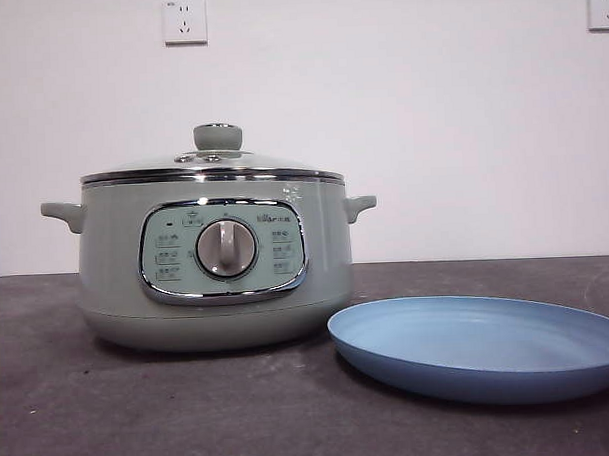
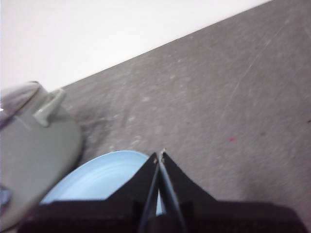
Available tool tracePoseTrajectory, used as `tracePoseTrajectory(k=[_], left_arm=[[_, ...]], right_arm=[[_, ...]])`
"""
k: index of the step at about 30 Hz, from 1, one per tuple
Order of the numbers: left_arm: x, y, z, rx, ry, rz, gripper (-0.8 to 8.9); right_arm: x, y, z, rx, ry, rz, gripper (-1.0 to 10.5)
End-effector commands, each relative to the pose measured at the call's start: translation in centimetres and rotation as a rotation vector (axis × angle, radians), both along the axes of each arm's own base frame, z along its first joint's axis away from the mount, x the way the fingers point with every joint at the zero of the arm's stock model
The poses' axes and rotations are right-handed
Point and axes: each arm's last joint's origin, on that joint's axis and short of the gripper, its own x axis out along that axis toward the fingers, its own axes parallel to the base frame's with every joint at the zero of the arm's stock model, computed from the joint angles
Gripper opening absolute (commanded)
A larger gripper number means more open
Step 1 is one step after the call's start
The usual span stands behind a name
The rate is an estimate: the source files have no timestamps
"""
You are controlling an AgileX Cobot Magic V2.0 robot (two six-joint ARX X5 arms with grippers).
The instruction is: Take the potato out from the steamer,put the potato on the plate,close the lid
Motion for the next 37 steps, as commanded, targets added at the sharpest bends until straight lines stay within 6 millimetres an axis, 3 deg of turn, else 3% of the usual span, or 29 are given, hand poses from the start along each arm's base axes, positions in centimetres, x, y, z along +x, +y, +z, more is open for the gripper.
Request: tracePoseTrajectory(k=[1,12,26,32,37], left_arm=[[-0.1,-0.1,0.6,-0.104,0.003,-0.027,-0.08],[-1.9,-0.5,6.9,-0.126,-0.016,-0.139,-0.08],[-2.1,-1.3,13.5,0.05,0.137,-0.481,-0.08],[-2.1,-1.4,15.4,0.132,0.202,-0.576,-0.08],[-2.1,-1.5,16.5,0.15,0.235,-0.613,-0.08]], right_arm=[[-0.2,0.1,0.7,0.099,0.001,0.016,-0.1],[-0.7,0.4,6.2,0.12,-0.02,0.16,-0.1],[0.3,1.6,15.6,-0.119,0.204,0.639,-0.1],[0.8,1.9,18.1,-0.221,0.325,0.727,-0.1],[1.2,2.3,18.6,-0.23,0.361,0.77,-0.1]])
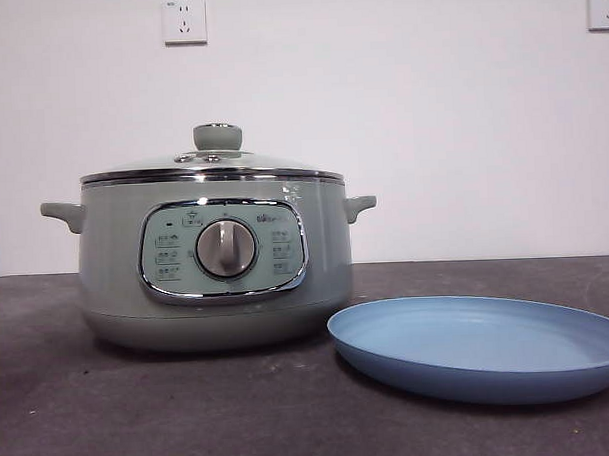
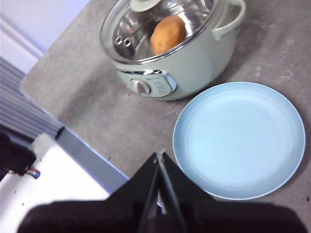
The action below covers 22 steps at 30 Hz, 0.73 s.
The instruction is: Take the potato out from the steamer,put the potato on the plate,close the lid
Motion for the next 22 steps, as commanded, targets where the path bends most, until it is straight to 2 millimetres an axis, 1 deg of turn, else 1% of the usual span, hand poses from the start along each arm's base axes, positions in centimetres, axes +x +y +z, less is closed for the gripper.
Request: tracePoseTrajectory(k=[1,3,4,5,6,7,8,9,10,11,18,22], left_arm=[[0.0,-0.1,0.5,0.03,-0.036,-0.038,-0.03],[0.0,-0.1,0.6,0.029,-0.037,-0.04,0.21],[0.0,-0.1,0.6,0.028,-0.036,-0.039,1.1],[0.0,-0.1,0.6,0.027,-0.036,-0.039,2.39],[0.0,-0.1,0.6,0.027,-0.035,-0.038,4.29],[0.0,-0.1,0.6,0.027,-0.037,-0.038,6.03],[0.1,-0.1,0.6,0.026,-0.039,-0.038,6.94],[0.1,-0.1,0.6,0.026,-0.043,-0.039,7.27],[0.1,-0.1,0.7,0.026,-0.049,-0.039,7.23],[0.1,-0.1,0.7,0.026,-0.052,-0.039,7.23],[0.7,-0.1,1.2,0.005,-0.084,-0.023,7.23],[1.8,0.0,1.7,-0.007,-0.094,-0.016,7.23]], right_arm=[[0.1,0.2,0.1,-0.018,-0.021,0.035,-0.1],[0.1,0.2,0.1,-0.019,-0.022,0.039,0.1],[0.1,0.2,0.1,-0.018,-0.024,0.038,0.2],[0.1,0.2,0.1,-0.018,-0.029,0.038,0.7],[0.1,0.2,0.2,-0.018,-0.033,0.037,1.7],[0.1,0.2,0.2,-0.016,-0.039,0.036,3.0],[0.1,0.2,0.3,-0.015,-0.043,0.036,4.2],[0.1,0.2,0.3,-0.015,-0.043,0.036,5.5],[0.1,0.2,0.3,-0.012,-0.04,0.035,6.4],[0.1,0.2,0.3,-0.01,-0.036,0.033,6.7],[0.3,0.3,0.2,-0.005,-0.021,0.026,6.6],[0.3,0.3,0.2,-0.005,-0.021,0.026,6.6]])
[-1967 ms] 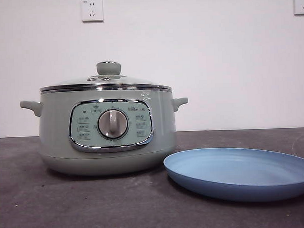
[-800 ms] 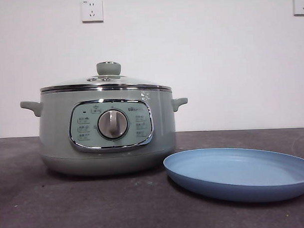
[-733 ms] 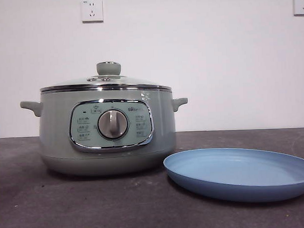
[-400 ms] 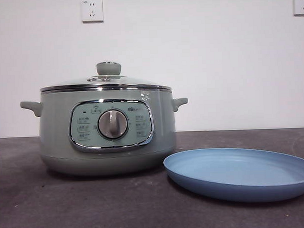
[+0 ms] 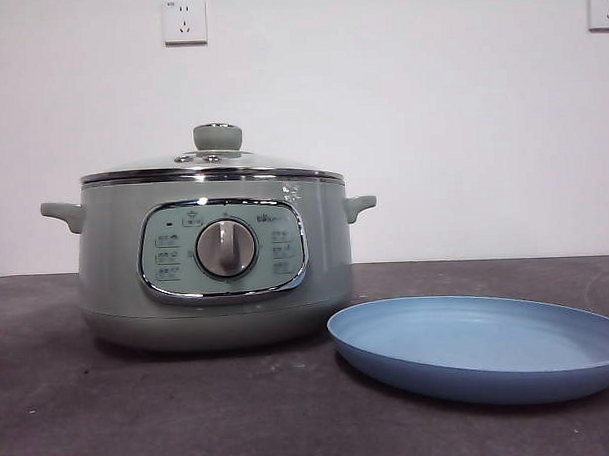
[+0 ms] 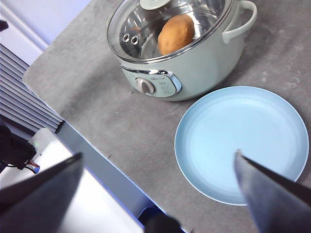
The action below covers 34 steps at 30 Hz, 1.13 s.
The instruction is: Take the potato out from the steamer,put the potato on the plate,close the lid
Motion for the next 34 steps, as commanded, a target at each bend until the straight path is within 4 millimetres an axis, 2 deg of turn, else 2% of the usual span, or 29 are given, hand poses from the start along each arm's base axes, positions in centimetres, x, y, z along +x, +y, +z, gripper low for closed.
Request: tracePoseTrajectory(k=[1,4,10,15,19,27,34], left_arm=[[0.9,0.0,0.6,-0.016,-0.008,-0.004,7.23],[2.1,-0.1,1.6,-0.015,-0.022,-0.015,7.23],[6.0,-1.0,3.9,0.02,-0.037,-0.031,7.23],[10.3,-3.0,5.3,0.072,-0.043,-0.051,7.23],[13.6,-5.0,5.6,0.145,-0.044,-0.06,7.23],[19.7,-9.0,4.6,0.247,-0.017,-0.062,7.23],[23.2,-11.6,0.9,0.293,0.046,-0.077,7.23]], right_arm=[[0.0,0.0,0.2,0.002,-0.009,0.002,6.6],[0.0,0.0,0.1,0.001,-0.007,0.001,6.6],[0.1,0.0,0.1,0.0,-0.003,0.001,6.6],[0.2,0.1,0.1,0.0,-0.001,0.001,6.6],[0.3,0.1,0.0,-0.001,0.003,0.001,6.6],[0.5,0.1,0.0,-0.003,0.012,0.0,6.6],[0.6,0.1,-0.1,-0.004,0.016,0.0,6.6]])
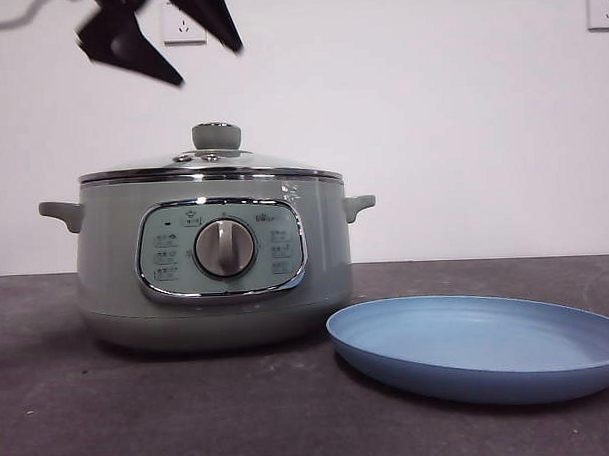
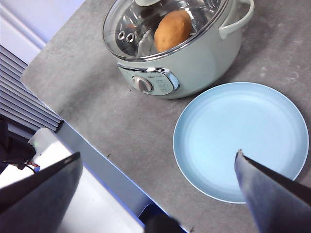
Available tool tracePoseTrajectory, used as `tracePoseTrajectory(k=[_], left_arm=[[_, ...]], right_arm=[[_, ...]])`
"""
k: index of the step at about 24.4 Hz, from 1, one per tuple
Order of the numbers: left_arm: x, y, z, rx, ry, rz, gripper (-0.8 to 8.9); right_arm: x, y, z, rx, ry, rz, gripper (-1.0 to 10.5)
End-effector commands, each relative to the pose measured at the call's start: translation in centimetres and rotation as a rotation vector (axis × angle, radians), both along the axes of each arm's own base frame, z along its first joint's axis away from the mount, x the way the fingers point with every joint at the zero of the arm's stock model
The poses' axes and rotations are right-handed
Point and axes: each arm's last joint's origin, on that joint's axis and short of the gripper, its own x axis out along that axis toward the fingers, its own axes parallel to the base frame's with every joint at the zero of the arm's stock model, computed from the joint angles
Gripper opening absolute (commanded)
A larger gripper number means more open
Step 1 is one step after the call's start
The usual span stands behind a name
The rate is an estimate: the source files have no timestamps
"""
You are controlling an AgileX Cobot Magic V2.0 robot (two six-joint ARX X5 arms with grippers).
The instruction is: Take the potato out from the steamer,put the potato on the plate,close the lid
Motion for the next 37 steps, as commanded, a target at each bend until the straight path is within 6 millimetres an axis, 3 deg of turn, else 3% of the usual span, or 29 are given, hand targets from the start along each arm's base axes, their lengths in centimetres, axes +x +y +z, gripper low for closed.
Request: tracePoseTrajectory(k=[1,5,11,12,14,16,21,24,31,37], left_arm=[[1.1,-0.8,-1.8,0.036,0.034,-0.004,7.23],[2.2,-1.6,-3.7,0.062,0.084,-0.008,7.23],[2.2,-1.8,-4.4,0.107,0.112,0.021,7.16],[2.1,-1.9,-4.5,0.114,0.122,0.021,6.6],[2.0,-1.8,-4.7,0.133,0.141,0.03,4.21],[1.9,-1.9,-4.7,0.132,0.141,0.028,3.06],[2.0,-1.9,-4.6,0.126,0.13,0.028,1.39],[2.0,-1.9,-4.6,0.126,0.13,0.028,-0.14],[1.5,-1.7,-3.6,0.112,0.107,0.03,-0.09],[-1.5,-0.3,0.6,0.067,0.008,0.042,-0.09]], right_arm=[[0.0,0.0,0.1,0.001,-0.005,0.002,6.6],[0.0,0.0,0.1,-0.002,-0.006,-0.001,6.6],[0.2,0.0,0.0,-0.004,0.0,-0.002,6.6],[0.3,0.1,0.0,-0.004,0.0,-0.002,6.6],[0.4,0.1,0.0,-0.005,0.003,-0.002,6.6],[0.4,0.1,0.0,-0.005,0.003,-0.002,6.6],[0.4,0.1,0.0,-0.005,0.002,-0.002,6.6],[0.4,0.1,0.0,-0.005,0.003,-0.003,6.6],[0.4,0.1,0.0,-0.004,0.004,-0.004,6.6],[1.2,0.3,0.0,0.033,0.038,-0.031,6.6]])
